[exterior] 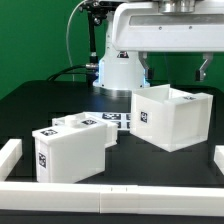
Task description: Assemble drawer
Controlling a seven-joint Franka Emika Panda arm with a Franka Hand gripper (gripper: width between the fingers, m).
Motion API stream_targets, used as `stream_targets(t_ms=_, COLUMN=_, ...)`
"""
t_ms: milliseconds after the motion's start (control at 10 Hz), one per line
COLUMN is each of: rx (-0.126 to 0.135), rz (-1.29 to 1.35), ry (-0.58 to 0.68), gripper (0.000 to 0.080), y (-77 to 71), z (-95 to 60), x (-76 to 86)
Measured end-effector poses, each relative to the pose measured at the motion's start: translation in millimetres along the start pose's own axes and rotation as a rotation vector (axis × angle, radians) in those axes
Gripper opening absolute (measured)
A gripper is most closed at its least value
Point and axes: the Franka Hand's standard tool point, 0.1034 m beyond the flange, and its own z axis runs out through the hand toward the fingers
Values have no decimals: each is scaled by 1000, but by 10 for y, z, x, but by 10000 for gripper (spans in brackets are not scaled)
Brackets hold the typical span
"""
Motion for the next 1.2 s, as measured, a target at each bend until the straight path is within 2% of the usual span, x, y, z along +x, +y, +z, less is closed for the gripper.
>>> stream_targets(t_ms=100, rx=16, rz=192, ry=-21, gripper=650, y=-27, z=24, x=-44)
stream_targets(t_ms=300, rx=42, rz=361, ry=-42, gripper=650, y=-81, z=12, x=-39)
stream_targets(t_ms=700, rx=47, rz=540, ry=-55, gripper=650, y=-97, z=18, x=-57)
stream_targets(t_ms=800, rx=61, rz=748, ry=-88, gripper=650, y=-25, z=56, x=-85)
stream_targets(t_ms=900, rx=58, rz=922, ry=-112, gripper=650, y=12, z=58, x=-115)
stream_targets(t_ms=1000, rx=66, rz=1038, ry=-115, gripper=650, y=-4, z=22, x=-88)
stream_targets(t_ms=1100, rx=85, rz=1104, ry=-108, gripper=650, y=-12, z=41, x=-83)
stream_targets(t_ms=1200, rx=85, rz=1157, ry=-116, gripper=650, y=-29, z=42, x=-92)
